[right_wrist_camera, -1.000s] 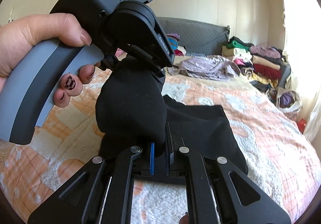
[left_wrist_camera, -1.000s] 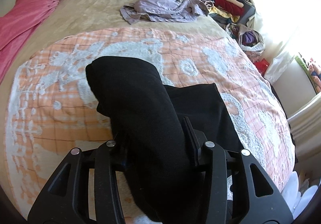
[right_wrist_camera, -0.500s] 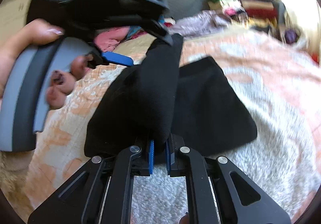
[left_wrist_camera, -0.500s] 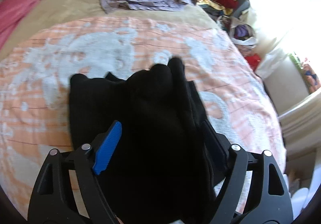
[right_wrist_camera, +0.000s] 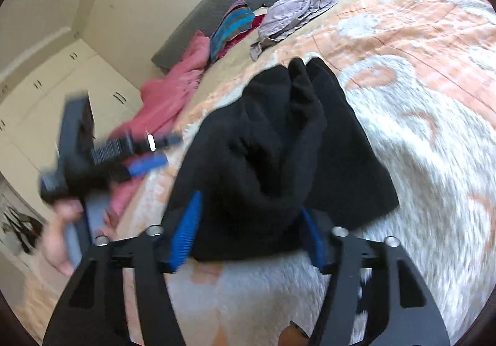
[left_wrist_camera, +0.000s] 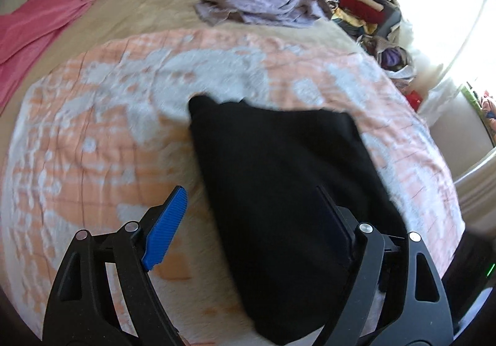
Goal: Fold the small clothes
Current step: 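Press the folded bundle flat with the right gripper and open it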
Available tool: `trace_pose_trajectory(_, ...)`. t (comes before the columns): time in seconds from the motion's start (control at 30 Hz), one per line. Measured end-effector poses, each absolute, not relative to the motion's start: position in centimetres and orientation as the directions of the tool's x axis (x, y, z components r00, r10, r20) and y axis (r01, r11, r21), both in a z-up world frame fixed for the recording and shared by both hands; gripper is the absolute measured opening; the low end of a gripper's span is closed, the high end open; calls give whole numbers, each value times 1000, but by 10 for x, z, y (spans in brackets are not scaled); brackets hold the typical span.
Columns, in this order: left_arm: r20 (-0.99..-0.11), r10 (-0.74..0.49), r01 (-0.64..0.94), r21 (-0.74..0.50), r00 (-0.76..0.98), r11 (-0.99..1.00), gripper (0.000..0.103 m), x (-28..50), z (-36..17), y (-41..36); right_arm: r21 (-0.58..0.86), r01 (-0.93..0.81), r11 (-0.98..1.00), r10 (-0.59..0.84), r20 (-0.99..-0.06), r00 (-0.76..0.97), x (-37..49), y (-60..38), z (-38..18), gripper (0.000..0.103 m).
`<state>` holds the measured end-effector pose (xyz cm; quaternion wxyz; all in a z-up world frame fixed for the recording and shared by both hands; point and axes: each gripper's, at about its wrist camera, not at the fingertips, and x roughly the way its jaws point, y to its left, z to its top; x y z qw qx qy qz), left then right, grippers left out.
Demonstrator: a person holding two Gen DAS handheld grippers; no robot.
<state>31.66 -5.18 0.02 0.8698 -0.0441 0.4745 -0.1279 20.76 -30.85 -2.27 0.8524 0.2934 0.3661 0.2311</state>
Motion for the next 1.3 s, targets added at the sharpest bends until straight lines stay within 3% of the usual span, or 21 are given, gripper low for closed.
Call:
trace_pose_trajectory(0.33, -821, -282, 217, -198, 496, 956, 75, 303, -19, -51, 673, -174, 718, 646, -553, 526, 285, -309, -8, 64)
trace_pose_trajectory(0.37, -822, -285, 221, -198, 494, 955, 75, 302, -19, -53, 665, -180, 725, 644, -560, 522, 287, -307, -7, 56)
trace_pose_trajectory(0.4, -822, -288, 224, -201, 492, 954, 75, 303, -20, -55, 647, -190, 738, 635, -573, 517, 291, -305, -7, 35)
trace_pose_trajectory(0.43, -822, -292, 227, -203, 489, 952, 75, 302, -20, -58, 615, -200, 763, 614, -594, 520, 292, -301, -6, 24)
trace_pose_trajectory(0.5, -821, -298, 236, -205, 488, 950, 75, 301, -19, -62, 557, -237, 796, 585, -611, 533, 289, -296, -1, 19)
trace_pose_trajectory(0.73, -816, -332, 278, -220, 474, 935, 75, 293, -20, -77, 370, -280, 886, 462, -658, 594, 285, -301, 9, 18)
trace_pose_trajectory(1.03, -813, -352, 286, -239, 464, 928, 76, 286, -26, -75, 377, -227, 898, 434, -669, 604, 284, -310, -18, 18)
trace_pose_trajectory(1.3, -812, -340, 288, -221, 475, 932, 76, 282, -24, -75, 326, -203, 923, 378, -675, 633, 276, -306, -12, 31)
